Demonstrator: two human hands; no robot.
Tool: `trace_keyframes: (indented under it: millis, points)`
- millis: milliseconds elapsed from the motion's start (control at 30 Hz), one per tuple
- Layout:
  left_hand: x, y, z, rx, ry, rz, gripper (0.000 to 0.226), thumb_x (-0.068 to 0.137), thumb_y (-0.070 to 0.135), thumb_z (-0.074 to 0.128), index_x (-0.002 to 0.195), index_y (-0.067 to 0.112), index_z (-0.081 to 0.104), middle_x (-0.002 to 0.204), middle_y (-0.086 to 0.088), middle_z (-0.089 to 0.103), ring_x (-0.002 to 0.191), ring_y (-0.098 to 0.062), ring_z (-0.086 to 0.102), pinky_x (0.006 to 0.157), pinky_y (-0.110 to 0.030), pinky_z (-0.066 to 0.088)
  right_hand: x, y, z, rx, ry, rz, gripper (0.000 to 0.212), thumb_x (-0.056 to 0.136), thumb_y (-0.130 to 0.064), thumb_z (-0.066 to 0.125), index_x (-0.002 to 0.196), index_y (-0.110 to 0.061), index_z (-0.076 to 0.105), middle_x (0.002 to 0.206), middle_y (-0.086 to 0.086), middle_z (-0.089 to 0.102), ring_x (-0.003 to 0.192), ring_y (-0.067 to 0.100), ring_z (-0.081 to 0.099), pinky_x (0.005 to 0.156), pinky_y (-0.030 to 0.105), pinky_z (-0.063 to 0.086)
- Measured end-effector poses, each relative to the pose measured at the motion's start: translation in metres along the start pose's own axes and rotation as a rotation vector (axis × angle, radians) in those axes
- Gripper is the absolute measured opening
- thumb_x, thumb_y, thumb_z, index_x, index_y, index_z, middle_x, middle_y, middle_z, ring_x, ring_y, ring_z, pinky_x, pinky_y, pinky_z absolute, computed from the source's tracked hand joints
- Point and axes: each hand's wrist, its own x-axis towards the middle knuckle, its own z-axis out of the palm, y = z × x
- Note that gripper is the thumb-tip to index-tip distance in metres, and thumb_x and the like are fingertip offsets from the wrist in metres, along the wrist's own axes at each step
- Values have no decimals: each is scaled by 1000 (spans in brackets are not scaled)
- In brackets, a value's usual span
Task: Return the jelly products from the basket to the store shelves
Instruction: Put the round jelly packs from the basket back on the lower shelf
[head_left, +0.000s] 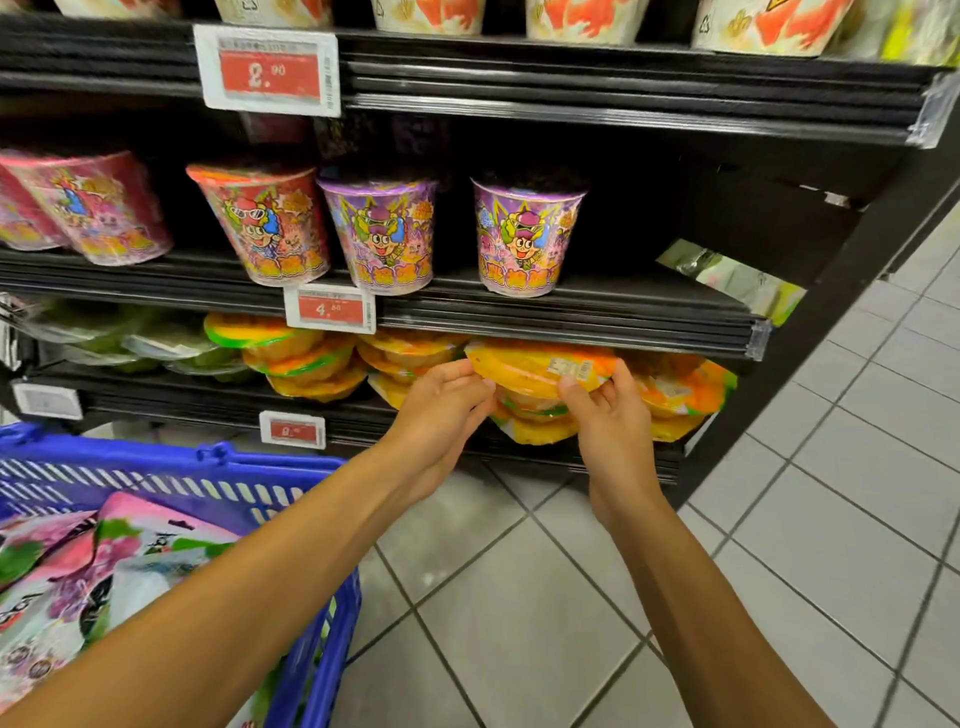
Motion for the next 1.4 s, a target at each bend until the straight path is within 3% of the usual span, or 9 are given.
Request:
trace_keyframes:
  millis: [167, 267, 400, 600, 767, 933, 1067, 1267, 1400]
  points:
    - [-1, -5, -6, 85, -10, -7, 57, 87, -19, 46, 121, 26, 55, 124, 9, 63, 114, -9, 59, 77, -17, 55, 2, 1, 2, -12, 6, 8, 59, 96, -26, 60, 149, -21, 34, 138, -2, 56, 130, 13, 52, 107, 41, 45]
    - [-4, -10, -7, 141, -39, -5, 68, 87, -18, 47, 133, 33, 46, 137, 5, 54, 126, -13, 52, 88, -26, 54, 1, 2, 1, -37, 25, 14, 66, 96, -30, 60, 153, -23, 27, 143, 0, 52, 130, 15, 50, 108, 47, 44]
    - [-6, -16, -7, 256, -48, 17, 71, 90, -12, 49, 126, 48, 38, 131, 6, 54, 125, -8, 51, 93, -33, 52, -2, 5, 2, -44, 52, 19, 74, 95, -34, 60, 155, -24, 18, 150, 2, 44, 133, 16, 48, 108, 49, 43]
    - [-7, -21, -8, 405, -113, 17, 84, 93, -4, 53, 146, 50, 18, 141, 6, 52, 93, 4, 65, 70, -21, 52, -1, 6, 2, 2, 150, 19, 58, 97, -31, 57, 148, -16, 33, 141, 3, 54, 119, 9, 57, 99, 41, 52]
    - [-9, -22, -11, 611, -169, 48, 96, 92, -6, 52, 151, 49, -1, 147, 12, 45, 80, 4, 62, 68, -28, 47, 2, 10, 1, -10, 191, 10, 53, 100, -33, 53, 147, -18, 36, 137, 0, 57, 95, -3, 59, 79, 21, 55]
    - [-8, -20, -9, 705, -163, 95, 98, 93, 3, 56, 149, 52, -9, 139, 13, 49, 64, -6, 54, 68, -24, 49, 0, 11, 0, -4, 186, 29, 53, 99, -38, 51, 147, -23, 36, 141, 0, 54, 120, 9, 55, 87, 28, 55]
    - [-8, -20, -8, 661, -159, 91, 97, 93, 3, 56, 151, 49, -7, 130, 17, 51, 71, -7, 60, 66, -18, 51, 0, 10, 1, -33, 184, 31, 50, 99, -37, 51, 146, -24, 38, 142, 0, 53, 125, 13, 54, 99, 43, 52]
    - [-10, -20, -9, 551, -83, 86, 83, 93, 5, 58, 149, 50, 15, 124, 19, 58, 89, -6, 65, 74, -25, 56, 1, 11, 2, -13, 231, 45, 47, 98, -33, 56, 142, -22, 46, 135, -1, 58, 118, 12, 59, 93, 37, 56]
    - [-14, -14, -20, 519, -32, 28, 59, 94, 6, 56, 142, 33, 37, 120, 14, 64, 99, -12, 67, 74, -27, 56, -2, 8, 4, 19, 273, 54, 38, 95, -30, 62, 131, -22, 53, 123, -2, 64, 108, 10, 63, 87, 29, 56]
